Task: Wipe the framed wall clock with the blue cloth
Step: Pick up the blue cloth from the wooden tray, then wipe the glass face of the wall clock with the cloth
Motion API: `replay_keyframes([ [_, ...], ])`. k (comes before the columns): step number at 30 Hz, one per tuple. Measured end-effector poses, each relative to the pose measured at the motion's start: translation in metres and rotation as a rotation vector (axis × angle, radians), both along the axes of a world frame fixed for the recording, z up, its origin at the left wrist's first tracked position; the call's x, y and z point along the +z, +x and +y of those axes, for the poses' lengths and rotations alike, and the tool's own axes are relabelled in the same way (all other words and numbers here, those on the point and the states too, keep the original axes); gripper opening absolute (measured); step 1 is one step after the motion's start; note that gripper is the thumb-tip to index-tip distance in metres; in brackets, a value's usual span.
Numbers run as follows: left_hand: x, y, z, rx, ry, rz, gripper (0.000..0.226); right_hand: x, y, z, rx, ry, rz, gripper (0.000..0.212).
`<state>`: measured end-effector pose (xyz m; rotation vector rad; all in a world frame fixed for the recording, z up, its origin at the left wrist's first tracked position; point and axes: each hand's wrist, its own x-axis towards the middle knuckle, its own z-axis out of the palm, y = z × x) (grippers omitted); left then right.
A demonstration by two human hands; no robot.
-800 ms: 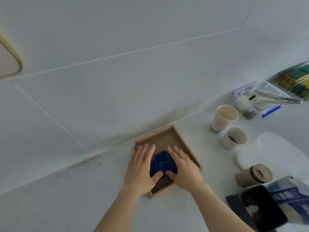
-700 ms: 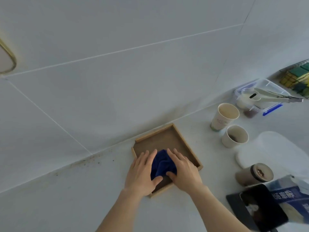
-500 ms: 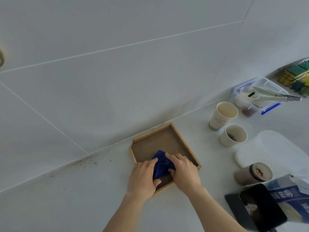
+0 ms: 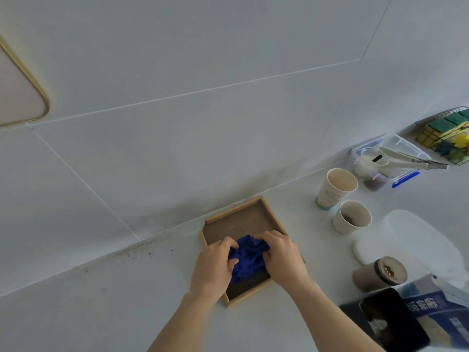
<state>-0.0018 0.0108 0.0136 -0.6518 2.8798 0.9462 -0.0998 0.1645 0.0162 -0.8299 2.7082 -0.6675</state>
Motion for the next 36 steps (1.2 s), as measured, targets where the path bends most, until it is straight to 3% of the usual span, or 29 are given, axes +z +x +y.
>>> replay_keyframes([
  [14, 0.108, 0.024, -0.046, 0.063, -0.169, 0.212, 0.027, 0.101, 0.009, -0.03, 0.057, -0.169, 0.149, 0.04],
  [36, 0.274, 0.154, -0.083, 0.25, -0.324, 0.404, 0.029, 0.234, 0.105, -0.096, 0.26, -0.382, 0.283, 0.039],
])
